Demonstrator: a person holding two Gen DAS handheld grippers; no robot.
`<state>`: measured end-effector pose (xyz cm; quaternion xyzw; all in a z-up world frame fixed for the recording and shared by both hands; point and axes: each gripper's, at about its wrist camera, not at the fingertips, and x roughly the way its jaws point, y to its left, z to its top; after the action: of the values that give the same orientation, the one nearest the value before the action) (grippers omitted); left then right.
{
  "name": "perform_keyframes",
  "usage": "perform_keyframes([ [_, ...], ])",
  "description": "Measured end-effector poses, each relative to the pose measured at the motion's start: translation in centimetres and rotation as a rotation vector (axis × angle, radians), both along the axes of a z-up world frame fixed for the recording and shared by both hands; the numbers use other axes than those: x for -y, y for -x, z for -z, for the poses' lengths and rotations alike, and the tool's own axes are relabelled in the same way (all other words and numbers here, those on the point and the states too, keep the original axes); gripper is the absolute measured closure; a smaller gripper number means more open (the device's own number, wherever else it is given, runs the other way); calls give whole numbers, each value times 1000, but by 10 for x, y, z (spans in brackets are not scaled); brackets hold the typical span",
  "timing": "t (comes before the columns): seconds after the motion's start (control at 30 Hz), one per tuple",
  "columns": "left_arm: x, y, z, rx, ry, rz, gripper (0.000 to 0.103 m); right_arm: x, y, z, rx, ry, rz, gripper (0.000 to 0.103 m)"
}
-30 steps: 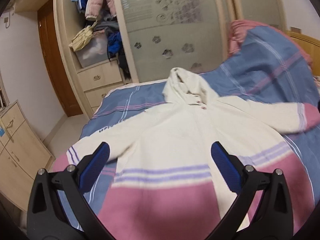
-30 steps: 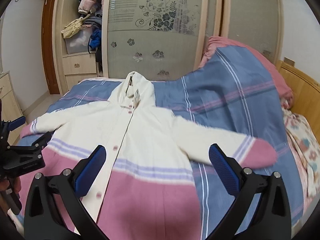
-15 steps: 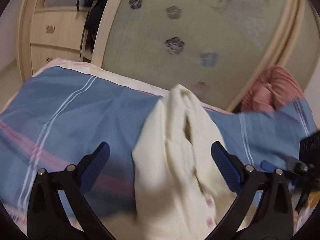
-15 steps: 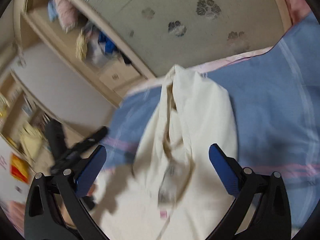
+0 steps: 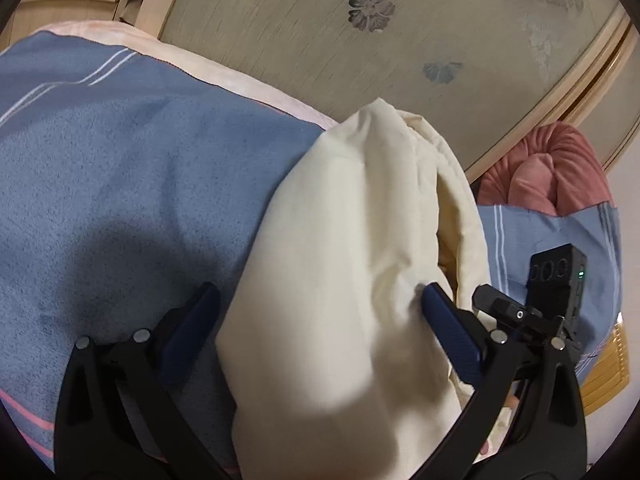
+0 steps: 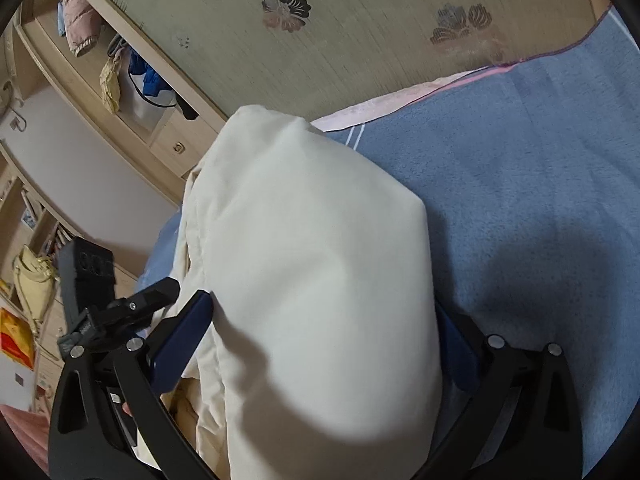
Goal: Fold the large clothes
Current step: 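Grasp the jacket hood with the left gripper while the right gripper grasps it too, then lift the hood with both grippers and fold it over toward the hem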
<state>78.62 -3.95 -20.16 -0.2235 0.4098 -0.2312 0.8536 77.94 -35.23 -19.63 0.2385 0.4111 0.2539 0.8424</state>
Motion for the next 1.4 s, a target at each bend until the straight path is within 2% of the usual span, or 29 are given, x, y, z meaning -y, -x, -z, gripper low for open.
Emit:
perform_keyframes([
  [0.07, 0, 0, -1, 16, 21, 16, 5, 1, 2, -2, 10, -4, -10, 1],
  [0.1, 0, 2, -3, 31, 54, 38, 26, -3, -2, 1, 17, -2, -18, 1],
  [0.13, -1, 4, -7, 34, 92, 59, 34, -7, 0, -2, 29, -3, -27, 1],
  [0.23, 2, 7, -8, 38, 132, 83, 45, -12, 2, -5, 44, -4, -41, 7],
  [0.33, 3, 7, -5, 19, 138, 89, 64, -9, 6, -1, 22, 8, -35, 24],
  [0.4, 1, 8, -7, 19, 167, 84, 80, -5, 7, 0, 8, 3, -8, 51],
  [0.5, 3, 17, -18, 69, 148, 73, 89, 0, 5, -3, 10, -42, 14, 75],
  [0.63, 10, 34, -44, 190, 81, 84, 92, -8, 24, -26, 137, 5, 30, 83],
  [0.67, 9, 42, -52, 234, 94, 83, 93, -10, 37, -38, 189, 4, 53, 85],
  [0.77, 4, 64, -79, 367, 144, 87, 94, -9, 85, -87, 400, -100, 66, 87],
  [0.87, -4, 91, -109, 509, 222, 120, 94, -17, 125, -125, 594, -59, 38, 88],
  [0.93, -2, 108, -128, 580, 211, 141, 94, -17, 141, -135, 656, -70, 36, 88],
  [1.0, 3, 117, -136, 600, 181, 136, 94, -15, 142, -137, 638, -83, 59, 88],
  [1.07, 11, 123, -143, 598, 125, 112, 94, -18, 137, -134, 574, -91, 103, 88],
  [1.1, 15, 124, -144, 576, 97, 84, 94, -19, 136, -132, 527, -99, 116, 88],
  [1.13, 17, 124, -141, 519, 83, 52, 94, -22, 136, -131, 468, -100, 122, 88],
  [1.2, 17, 138, -139, 476, 67, 27, 94, -38, 153, -138, 430, -28, 114, 88],
  [1.27, 15, 169, -141, 519, 40, 45, 94, -54, 190, -152, 479, 103, 81, 89],
  [1.33, 4, 194, -144, 524, 62, 47, 94, -63, 221, -162, 498, 173, 45, 89],
  [1.4, -7, 221, -145, 491, 86, 54, 95, -66, 256, -170, 473, 217, 19, 89],
])
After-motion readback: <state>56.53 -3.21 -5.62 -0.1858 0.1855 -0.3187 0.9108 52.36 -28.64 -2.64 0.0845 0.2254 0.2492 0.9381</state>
